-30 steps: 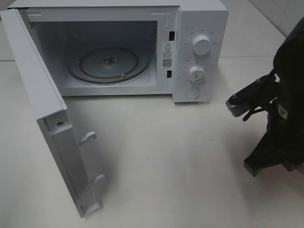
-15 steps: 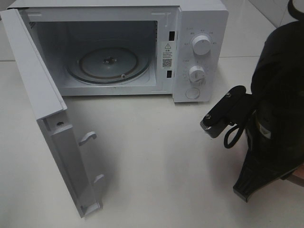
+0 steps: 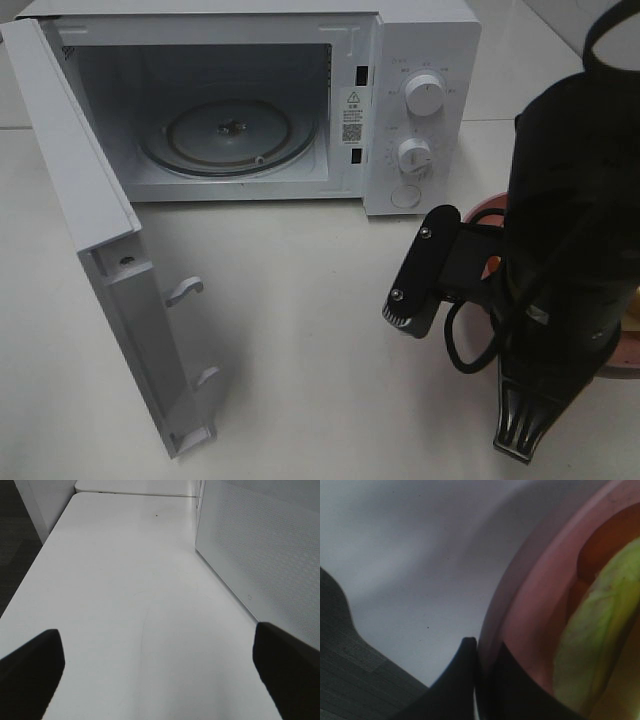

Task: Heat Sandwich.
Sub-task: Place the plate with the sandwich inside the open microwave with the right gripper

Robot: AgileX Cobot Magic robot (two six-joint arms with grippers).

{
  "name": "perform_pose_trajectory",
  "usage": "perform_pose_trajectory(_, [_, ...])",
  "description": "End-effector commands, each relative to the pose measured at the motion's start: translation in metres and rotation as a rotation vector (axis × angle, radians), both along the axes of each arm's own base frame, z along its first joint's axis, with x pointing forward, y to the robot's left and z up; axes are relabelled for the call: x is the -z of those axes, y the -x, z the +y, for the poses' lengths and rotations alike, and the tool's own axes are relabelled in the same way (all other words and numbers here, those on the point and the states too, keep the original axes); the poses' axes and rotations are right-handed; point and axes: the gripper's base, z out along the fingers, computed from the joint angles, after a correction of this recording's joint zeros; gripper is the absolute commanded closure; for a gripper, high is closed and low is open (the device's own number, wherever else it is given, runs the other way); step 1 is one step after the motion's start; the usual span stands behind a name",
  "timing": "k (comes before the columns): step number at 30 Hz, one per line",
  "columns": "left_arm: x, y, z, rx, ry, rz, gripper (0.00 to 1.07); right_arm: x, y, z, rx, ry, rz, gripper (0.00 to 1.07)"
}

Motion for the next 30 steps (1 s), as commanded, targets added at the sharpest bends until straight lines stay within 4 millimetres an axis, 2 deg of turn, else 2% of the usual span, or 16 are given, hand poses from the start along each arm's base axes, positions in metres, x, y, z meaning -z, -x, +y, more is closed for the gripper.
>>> perform_pose_trajectory(1, [0.001, 0.003, 0.000, 0.001, 0.003, -0.027, 0.10, -0.001, -0.002, 0.000, -0.094, 0.022, -0.007, 1.07])
perform_pose_trajectory(30, [0.001, 0.003, 0.000, 0.001, 0.003, -0.027, 0.10, -0.002, -0.015, 0.018, -0.561, -0.002, -0.044, 1.06])
